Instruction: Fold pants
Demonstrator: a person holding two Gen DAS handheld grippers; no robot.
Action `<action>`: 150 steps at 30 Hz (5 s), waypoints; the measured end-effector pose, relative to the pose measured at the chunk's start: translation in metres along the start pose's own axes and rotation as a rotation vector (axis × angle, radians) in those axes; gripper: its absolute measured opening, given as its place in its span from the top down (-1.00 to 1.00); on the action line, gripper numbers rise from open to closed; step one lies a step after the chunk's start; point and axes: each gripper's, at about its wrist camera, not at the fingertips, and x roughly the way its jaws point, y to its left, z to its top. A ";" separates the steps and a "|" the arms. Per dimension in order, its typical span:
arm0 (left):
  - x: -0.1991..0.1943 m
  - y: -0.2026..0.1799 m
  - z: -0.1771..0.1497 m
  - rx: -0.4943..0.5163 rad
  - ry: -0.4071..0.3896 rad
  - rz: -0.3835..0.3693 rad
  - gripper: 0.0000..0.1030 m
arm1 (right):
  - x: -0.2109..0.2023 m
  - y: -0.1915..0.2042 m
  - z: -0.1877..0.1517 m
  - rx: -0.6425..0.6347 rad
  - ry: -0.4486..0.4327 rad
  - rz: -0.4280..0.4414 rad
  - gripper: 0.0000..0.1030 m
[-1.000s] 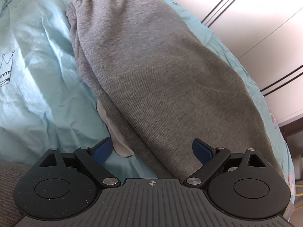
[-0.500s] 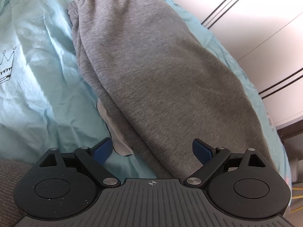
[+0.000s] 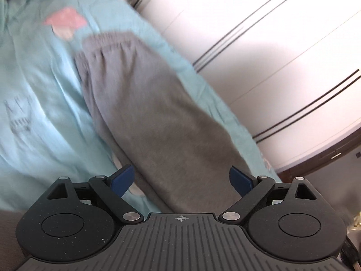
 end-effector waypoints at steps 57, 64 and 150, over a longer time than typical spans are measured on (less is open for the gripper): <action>0.140 -0.077 -0.084 0.422 0.279 0.016 -0.86 | 0.019 0.008 -0.154 0.711 0.176 -0.001 -0.60; 0.115 -0.080 -0.082 0.459 0.117 -0.091 -0.86 | 0.026 0.009 -0.161 0.780 0.181 0.131 -0.72; 0.148 0.198 0.112 -0.628 -0.053 -0.295 -0.81 | 0.043 0.026 -0.160 0.645 0.176 0.086 -0.90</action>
